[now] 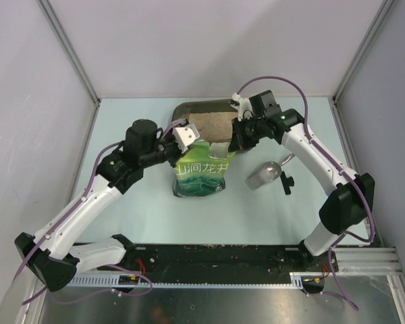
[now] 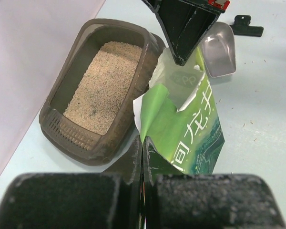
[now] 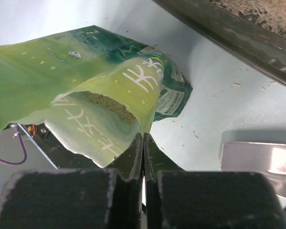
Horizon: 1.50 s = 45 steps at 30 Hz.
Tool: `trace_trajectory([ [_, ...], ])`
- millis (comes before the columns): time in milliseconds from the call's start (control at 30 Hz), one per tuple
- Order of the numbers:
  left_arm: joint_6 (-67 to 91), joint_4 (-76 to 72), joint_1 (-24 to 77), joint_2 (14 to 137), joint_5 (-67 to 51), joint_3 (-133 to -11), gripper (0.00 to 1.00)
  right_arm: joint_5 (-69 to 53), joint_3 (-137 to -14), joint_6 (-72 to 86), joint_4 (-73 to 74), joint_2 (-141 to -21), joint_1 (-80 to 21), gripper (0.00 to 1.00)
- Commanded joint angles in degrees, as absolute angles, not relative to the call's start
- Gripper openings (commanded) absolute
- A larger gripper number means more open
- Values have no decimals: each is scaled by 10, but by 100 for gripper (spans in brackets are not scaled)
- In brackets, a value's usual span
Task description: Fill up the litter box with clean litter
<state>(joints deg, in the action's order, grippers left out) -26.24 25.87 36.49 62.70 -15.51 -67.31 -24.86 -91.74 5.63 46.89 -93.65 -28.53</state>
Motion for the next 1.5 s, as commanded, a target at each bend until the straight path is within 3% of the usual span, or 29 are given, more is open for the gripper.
trace_trajectory([
  [0,-236,192,364,642,-208,-725,0,-235,-935,69,469,-915,-248,0],
  [300,-209,174,366,683,-244,-752,0,-290,-889,65,445,-871,-213,3],
  [333,-207,173,366,684,-247,-753,0,-328,-885,63,439,-867,-206,25],
  [433,-204,173,368,687,-251,-752,0,-424,-881,45,416,-859,-158,53],
  [633,-202,174,370,689,-244,-752,0,-556,-827,-153,435,-810,-97,71],
  [900,-212,174,371,678,-222,-742,0,-529,-748,-350,417,-767,-150,72],
  [1467,-229,191,370,669,-205,-734,0,-480,-685,-307,245,-772,-227,65],
])
